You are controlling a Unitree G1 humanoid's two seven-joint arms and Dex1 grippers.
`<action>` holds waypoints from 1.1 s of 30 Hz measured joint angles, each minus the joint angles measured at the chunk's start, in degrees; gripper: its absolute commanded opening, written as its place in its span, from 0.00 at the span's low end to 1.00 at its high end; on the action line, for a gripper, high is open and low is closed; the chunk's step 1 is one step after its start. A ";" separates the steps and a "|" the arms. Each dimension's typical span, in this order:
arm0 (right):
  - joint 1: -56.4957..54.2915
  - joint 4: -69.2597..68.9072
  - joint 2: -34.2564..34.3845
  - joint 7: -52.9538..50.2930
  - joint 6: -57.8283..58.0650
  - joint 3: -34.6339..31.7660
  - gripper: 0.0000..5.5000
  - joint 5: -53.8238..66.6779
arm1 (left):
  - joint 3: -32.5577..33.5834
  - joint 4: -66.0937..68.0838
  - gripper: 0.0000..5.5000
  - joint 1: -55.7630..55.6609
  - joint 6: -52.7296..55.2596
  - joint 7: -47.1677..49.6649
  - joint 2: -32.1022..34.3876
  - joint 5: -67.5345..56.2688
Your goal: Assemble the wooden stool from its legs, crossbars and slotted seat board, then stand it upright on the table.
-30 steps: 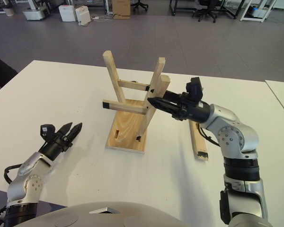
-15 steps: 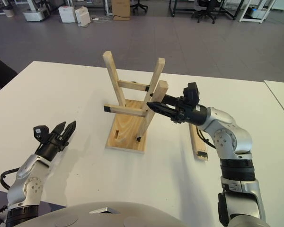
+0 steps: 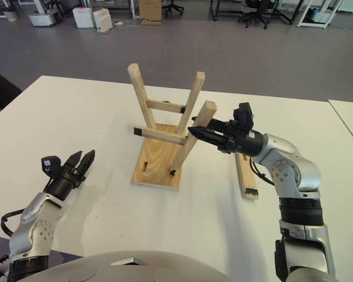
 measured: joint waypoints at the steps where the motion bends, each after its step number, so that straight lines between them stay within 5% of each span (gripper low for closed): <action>1: 0.00 0.00 -0.01 0.01 0.04 -0.01 0.39 0.00 | 0.00 0.00 0.54 0.03 0.00 0.00 0.00 0.00; 15: 0.03 2.09 2.62 0.60 -9.64 3.14 0.38 -6.57 | -0.93 -0.02 0.54 -0.16 -0.17 -0.36 -0.01 0.02; 22: 4.53 -1.08 -3.22 7.37 -14.66 5.97 0.38 -8.00 | -1.03 -0.12 0.54 0.48 -0.98 -0.52 -0.20 0.00; 33: -14.29 7.72 -9.31 13.20 -5.59 19.89 0.38 -12.67 | -1.28 -0.17 0.54 0.55 -1.05 -0.37 -1.27 0.02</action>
